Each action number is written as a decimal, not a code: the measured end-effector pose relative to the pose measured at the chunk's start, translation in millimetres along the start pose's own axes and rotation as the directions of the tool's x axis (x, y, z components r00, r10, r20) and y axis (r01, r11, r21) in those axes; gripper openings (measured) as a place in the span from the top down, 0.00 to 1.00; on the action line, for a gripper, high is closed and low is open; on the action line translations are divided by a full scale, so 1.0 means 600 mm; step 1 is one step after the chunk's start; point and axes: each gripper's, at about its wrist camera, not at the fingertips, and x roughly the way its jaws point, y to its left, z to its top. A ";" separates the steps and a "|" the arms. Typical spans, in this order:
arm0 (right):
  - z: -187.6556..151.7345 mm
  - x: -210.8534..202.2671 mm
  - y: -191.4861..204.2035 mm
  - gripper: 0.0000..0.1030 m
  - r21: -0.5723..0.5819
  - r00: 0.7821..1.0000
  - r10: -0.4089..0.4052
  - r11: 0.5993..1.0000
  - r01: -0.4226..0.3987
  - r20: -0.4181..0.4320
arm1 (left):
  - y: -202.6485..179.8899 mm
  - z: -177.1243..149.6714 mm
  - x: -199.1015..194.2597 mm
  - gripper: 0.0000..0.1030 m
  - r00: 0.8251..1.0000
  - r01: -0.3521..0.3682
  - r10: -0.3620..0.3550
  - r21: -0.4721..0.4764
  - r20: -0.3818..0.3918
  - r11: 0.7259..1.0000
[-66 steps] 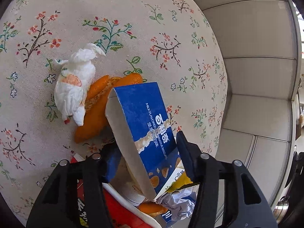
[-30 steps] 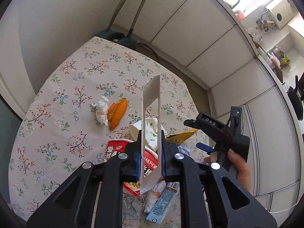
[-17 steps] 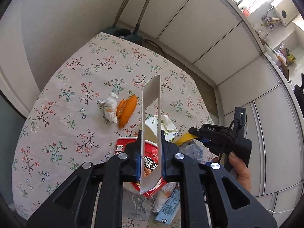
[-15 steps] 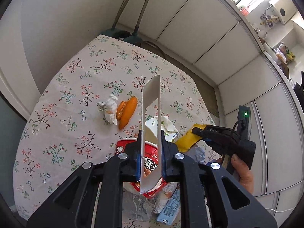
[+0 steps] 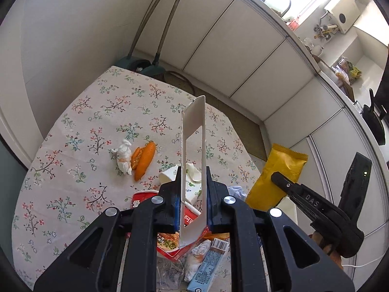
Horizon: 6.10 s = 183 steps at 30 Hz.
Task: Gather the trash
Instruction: 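Carry the yellow packet over the white bin and open the right tool, then move the left tool over the bin and open it to drop the box, then move both tools back over the table toward the white tissue bundle, then grasp the white tissue bundle with the left tool, then lower the right tool onto the orange peel and grasp it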
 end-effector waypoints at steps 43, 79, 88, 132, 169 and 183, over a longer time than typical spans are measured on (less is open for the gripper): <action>-0.012 -0.222 -0.417 0.93 0.254 0.889 -0.384 0.912 0.323 0.248 | -0.358 -0.174 0.141 0.86 0.986 0.164 -0.136 0.388 -0.099 0.907; -0.054 -0.326 -0.588 0.15 0.577 0.744 -0.647 0.676 0.458 0.167 | -0.574 -0.225 0.315 0.59 0.945 0.240 -0.102 0.446 -0.310 0.862; -0.049 -0.319 -0.553 0.12 0.525 0.760 -0.623 0.716 0.459 0.185 | -0.551 -0.218 0.278 0.21 0.977 0.155 -0.062 0.476 -0.205 0.866; -0.044 -0.124 -0.116 0.06 0.005 0.883 -0.385 0.917 0.398 0.270 | -0.125 -0.049 0.113 0.07 0.963 -0.267 0.270 0.219 0.016 0.938; -0.041 0.071 0.024 0.06 -0.165 0.988 -0.151 0.975 0.148 -0.006 | 0.198 0.042 0.219 0.76 0.944 -0.274 0.240 -0.137 -0.224 0.952; -0.022 0.264 0.187 0.07 -0.219 0.896 -0.046 0.974 -0.058 -0.442 | 0.093 0.067 -0.008 0.76 0.929 -0.367 0.366 0.008 0.057 0.930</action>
